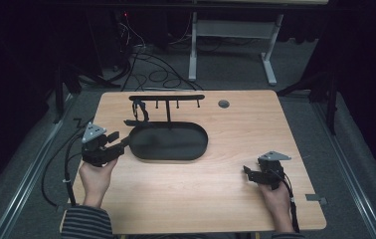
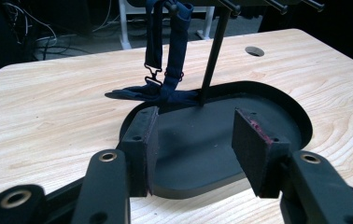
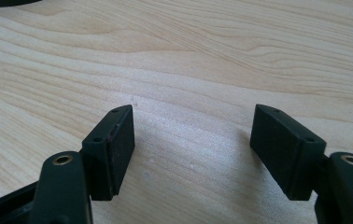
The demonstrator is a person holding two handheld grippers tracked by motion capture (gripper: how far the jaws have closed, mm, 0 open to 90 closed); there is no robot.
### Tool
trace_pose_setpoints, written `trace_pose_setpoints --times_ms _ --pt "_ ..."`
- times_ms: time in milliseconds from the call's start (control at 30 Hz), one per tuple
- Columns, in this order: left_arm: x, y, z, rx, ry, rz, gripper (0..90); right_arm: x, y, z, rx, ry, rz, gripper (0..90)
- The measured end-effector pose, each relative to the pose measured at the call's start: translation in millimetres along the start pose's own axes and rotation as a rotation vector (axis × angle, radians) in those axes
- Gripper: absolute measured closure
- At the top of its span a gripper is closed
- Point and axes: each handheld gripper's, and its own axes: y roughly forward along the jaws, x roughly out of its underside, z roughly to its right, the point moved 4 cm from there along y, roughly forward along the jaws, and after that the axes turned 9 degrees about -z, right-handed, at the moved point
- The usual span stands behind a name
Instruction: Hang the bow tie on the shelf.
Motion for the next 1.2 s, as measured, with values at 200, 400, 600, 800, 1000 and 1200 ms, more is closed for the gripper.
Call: trace_pose_setpoints --times_ms 200,400,600,800,1000,1200 --pt "5.9 -1.8 -0.3 -0.001 -0.006 -0.001 51.5 0.0 0.0 0.0 0.000 0.000 0.000 32.2" --pt "12.8 -3.3 -0.3 0.004 -0.018 0.002 51.4 0.0 0.0 -0.1 0.000 0.002 0.000 32.2" --pt "19.1 -3.4 -0.6 0.006 -0.027 0.002 51.3 0.0 0.0 -0.1 0.000 0.001 0.000 32.2" --pt "26.4 -7.2 -2.3 0.004 -0.043 0.005 51.2 0.0 0.1 0.1 0.000 -0.001 0.001 32.3" --pt "32.1 -10.1 -3.8 0.004 -0.053 0.005 51.2 0.1 0.0 -0.1 0.000 0.002 0.000 32.3" --pt "37.4 -13.2 -4.9 0.002 -0.058 0.001 51.0 0.0 0.0 0.1 0.001 0.000 0.000 32.3"
